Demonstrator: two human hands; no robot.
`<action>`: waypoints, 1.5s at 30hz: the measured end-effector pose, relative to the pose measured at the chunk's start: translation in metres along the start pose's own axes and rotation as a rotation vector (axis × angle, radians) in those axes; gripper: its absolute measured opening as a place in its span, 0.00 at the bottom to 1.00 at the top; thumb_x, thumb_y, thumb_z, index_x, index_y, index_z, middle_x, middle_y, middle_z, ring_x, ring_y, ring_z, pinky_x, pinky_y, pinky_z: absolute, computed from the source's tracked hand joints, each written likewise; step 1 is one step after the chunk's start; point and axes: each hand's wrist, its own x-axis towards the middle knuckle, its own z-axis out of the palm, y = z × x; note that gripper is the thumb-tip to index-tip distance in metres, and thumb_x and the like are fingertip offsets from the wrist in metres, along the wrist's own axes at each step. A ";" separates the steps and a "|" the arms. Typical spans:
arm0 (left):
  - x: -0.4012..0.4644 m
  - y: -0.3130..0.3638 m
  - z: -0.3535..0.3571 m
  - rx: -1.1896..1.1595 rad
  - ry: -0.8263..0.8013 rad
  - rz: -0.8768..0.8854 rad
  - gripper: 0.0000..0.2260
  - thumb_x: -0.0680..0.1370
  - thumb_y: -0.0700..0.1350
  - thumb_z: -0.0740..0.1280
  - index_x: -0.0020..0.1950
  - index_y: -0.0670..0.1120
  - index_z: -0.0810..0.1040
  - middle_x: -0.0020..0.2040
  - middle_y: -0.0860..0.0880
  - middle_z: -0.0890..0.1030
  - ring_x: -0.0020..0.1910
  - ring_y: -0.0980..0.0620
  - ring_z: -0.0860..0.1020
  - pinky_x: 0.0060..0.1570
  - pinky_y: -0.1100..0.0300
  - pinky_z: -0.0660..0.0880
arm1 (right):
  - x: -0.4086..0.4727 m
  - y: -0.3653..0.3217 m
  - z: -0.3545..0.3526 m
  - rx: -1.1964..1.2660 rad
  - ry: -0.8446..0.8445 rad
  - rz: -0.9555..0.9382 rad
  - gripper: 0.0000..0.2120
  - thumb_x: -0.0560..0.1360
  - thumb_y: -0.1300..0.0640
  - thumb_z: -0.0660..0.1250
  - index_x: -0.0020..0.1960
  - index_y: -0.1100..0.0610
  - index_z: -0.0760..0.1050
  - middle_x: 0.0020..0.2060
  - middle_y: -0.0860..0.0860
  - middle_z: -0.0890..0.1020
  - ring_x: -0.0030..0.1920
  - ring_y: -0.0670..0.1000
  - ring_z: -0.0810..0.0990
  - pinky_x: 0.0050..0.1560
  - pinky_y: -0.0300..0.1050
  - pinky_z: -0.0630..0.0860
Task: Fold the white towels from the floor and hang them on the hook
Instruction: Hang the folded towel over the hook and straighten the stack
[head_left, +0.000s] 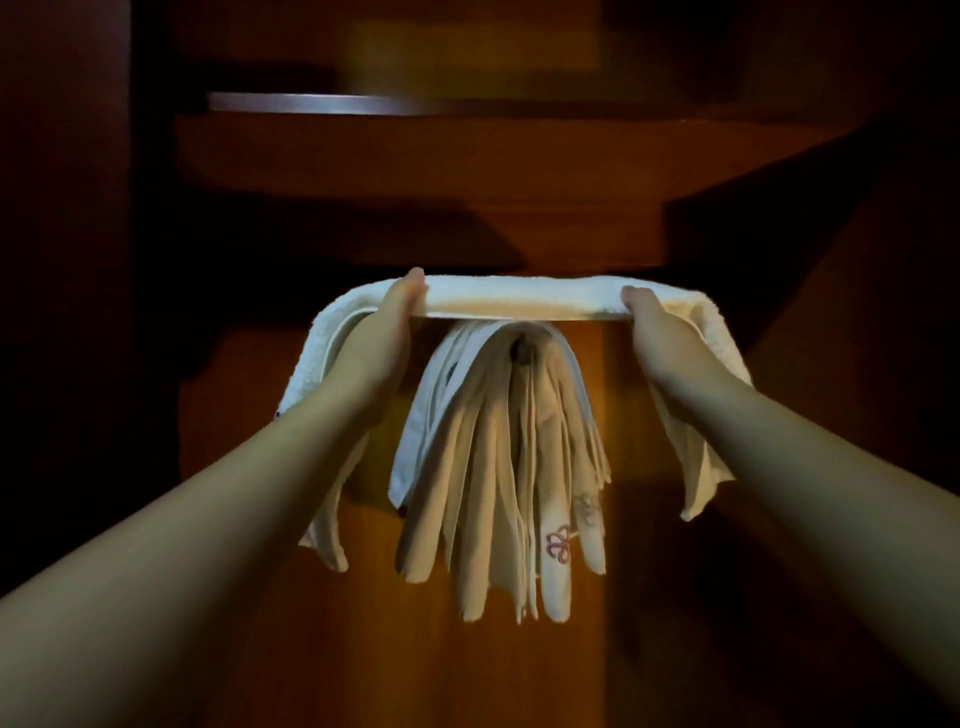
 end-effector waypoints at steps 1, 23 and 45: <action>0.013 -0.001 0.003 -0.011 -0.023 -0.015 0.10 0.80 0.58 0.65 0.47 0.53 0.76 0.35 0.55 0.84 0.36 0.64 0.82 0.36 0.69 0.75 | 0.014 -0.001 0.005 -0.002 0.014 -0.006 0.30 0.79 0.36 0.57 0.71 0.55 0.70 0.62 0.57 0.79 0.61 0.57 0.77 0.69 0.52 0.70; 0.192 -0.105 0.007 -0.131 -0.439 -0.160 0.39 0.79 0.71 0.44 0.77 0.45 0.66 0.74 0.49 0.72 0.63 0.60 0.73 0.61 0.64 0.62 | 0.184 0.024 0.100 -0.062 -0.329 -0.068 0.44 0.69 0.19 0.51 0.72 0.48 0.72 0.75 0.54 0.70 0.74 0.56 0.69 0.74 0.59 0.66; 0.196 -0.145 0.031 -0.126 -0.330 -0.256 0.34 0.80 0.68 0.51 0.78 0.48 0.66 0.75 0.46 0.72 0.74 0.50 0.70 0.73 0.53 0.65 | 0.223 0.057 0.109 -0.138 -0.327 -0.046 0.40 0.68 0.19 0.52 0.67 0.44 0.76 0.62 0.50 0.81 0.59 0.51 0.81 0.61 0.50 0.77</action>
